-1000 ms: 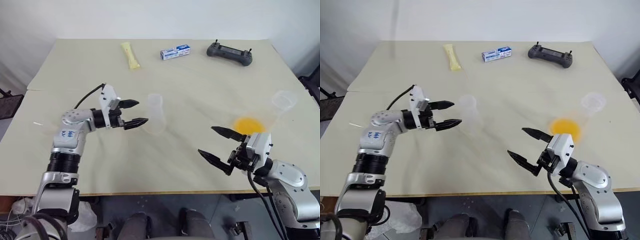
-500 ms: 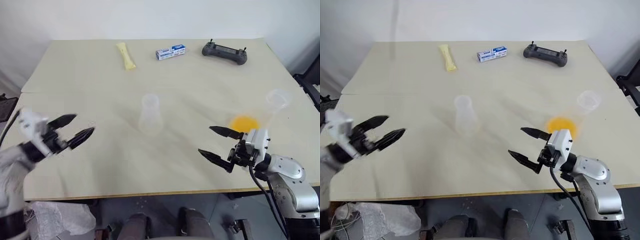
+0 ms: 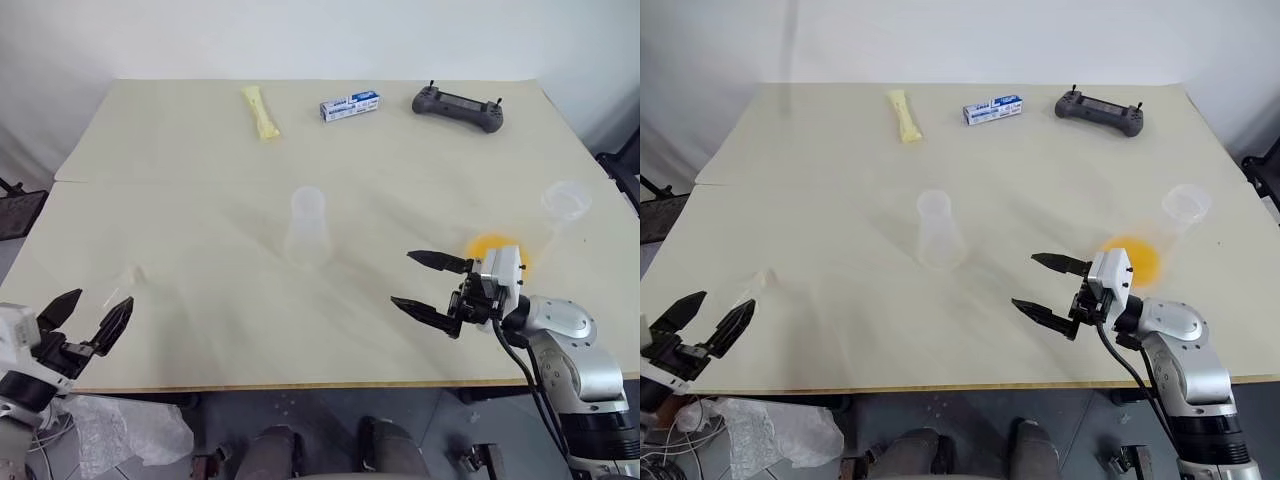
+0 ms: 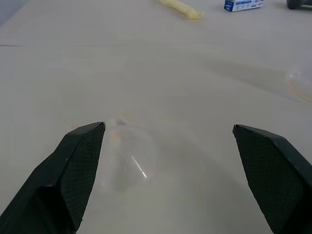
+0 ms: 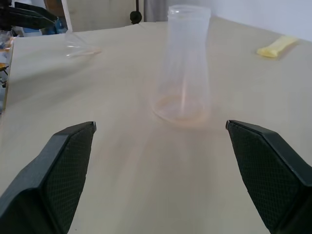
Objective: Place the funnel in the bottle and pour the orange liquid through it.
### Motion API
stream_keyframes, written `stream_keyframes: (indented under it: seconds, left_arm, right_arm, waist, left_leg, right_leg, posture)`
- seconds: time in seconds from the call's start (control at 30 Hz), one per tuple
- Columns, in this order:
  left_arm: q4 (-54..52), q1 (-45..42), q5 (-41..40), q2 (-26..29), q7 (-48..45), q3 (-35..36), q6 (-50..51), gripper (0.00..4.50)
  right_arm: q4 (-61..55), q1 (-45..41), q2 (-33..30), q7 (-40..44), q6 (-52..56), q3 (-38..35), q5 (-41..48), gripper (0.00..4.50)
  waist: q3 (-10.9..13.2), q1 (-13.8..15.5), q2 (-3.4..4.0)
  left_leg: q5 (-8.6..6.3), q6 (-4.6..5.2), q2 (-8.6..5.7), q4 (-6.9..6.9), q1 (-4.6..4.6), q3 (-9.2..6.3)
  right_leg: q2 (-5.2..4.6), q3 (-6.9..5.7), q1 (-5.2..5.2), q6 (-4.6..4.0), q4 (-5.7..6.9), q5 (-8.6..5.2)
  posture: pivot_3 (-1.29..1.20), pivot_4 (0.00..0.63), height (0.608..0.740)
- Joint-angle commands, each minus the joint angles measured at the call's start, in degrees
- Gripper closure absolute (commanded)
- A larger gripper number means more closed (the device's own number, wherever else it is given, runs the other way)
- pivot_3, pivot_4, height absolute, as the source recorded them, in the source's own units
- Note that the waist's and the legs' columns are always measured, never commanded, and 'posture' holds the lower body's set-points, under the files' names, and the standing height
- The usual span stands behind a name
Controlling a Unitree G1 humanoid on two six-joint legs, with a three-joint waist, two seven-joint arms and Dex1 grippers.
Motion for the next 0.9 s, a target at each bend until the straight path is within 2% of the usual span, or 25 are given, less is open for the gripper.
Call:
stream_keyframes:
  seconds: [0.03, 0.27, 0.73, 0.87, 0.9]
  left_arm:
    - [2.02, -1.23, 1.67, 0.73, 2.34, -2.03, -0.83, 0.03]
    - [6.87, -4.80, 3.24, 3.11, 2.68, -6.39, -1.63, 0.03]
    - [12.01, -8.49, 5.81, 4.86, 4.25, -8.62, -3.15, 0.03]
    - [14.15, -9.33, 6.92, 5.34, 4.63, -9.69, -2.82, 0.85]
    - [14.26, -9.34, 6.69, 5.52, 4.31, -9.86, -2.58, 1.23]
  right_arm:
    - [-1.34, -0.16, -0.43, 0.15, -0.26, -0.67, 0.50, 0.00]
    - [-3.92, 2.87, -0.87, -1.21, -0.27, -1.96, 0.53, 0.00]
    - [-5.03, 4.49, -1.03, -2.74, -0.67, -2.66, 0.30, 0.00]
    - [-4.50, 4.10, -1.10, -2.65, -0.97, -2.68, 0.08, 0.00]
    - [-4.47, 4.07, -1.13, -2.61, -1.00, -2.73, 0.08, 0.00]
  waist:
    - [0.00, -0.09, 0.00]
    - [0.00, 0.02, 0.00]
    - [0.00, 0.03, 0.00]
    - [0.00, -0.05, 0.00]
    - [0.00, -0.07, 0.00]
  left_leg:
    - [0.00, 0.00, 0.00, -0.01, 0.00, 0.00]
    - [-0.01, 0.00, 0.02, -0.02, -0.01, 0.01]
    - [-0.02, -0.03, 0.05, -0.03, -0.01, 0.03]
    - [-0.02, -0.03, 0.05, -0.03, 0.00, 0.03]
    - [-0.02, -0.03, 0.05, -0.03, 0.00, 0.03]
  right_leg:
    - [0.01, 0.00, -0.01, 0.00, 0.01, 0.00]
    - [0.07, -0.01, -0.03, 0.00, 0.01, 0.00]
    - [0.10, -0.01, -0.04, 0.00, 0.01, 0.00]
    - [0.10, -0.02, -0.04, 0.00, 0.02, 0.00]
    - [0.11, -0.02, -0.04, 0.00, 0.02, 0.00]
  posture:
    - [0.00, 0.150, 0.740]
    - [0.00, 0.150, 0.740]
    - [0.00, 0.150, 0.740]
    - [0.00, 0.150, 0.740]
    - [0.00, 0.150, 0.740]
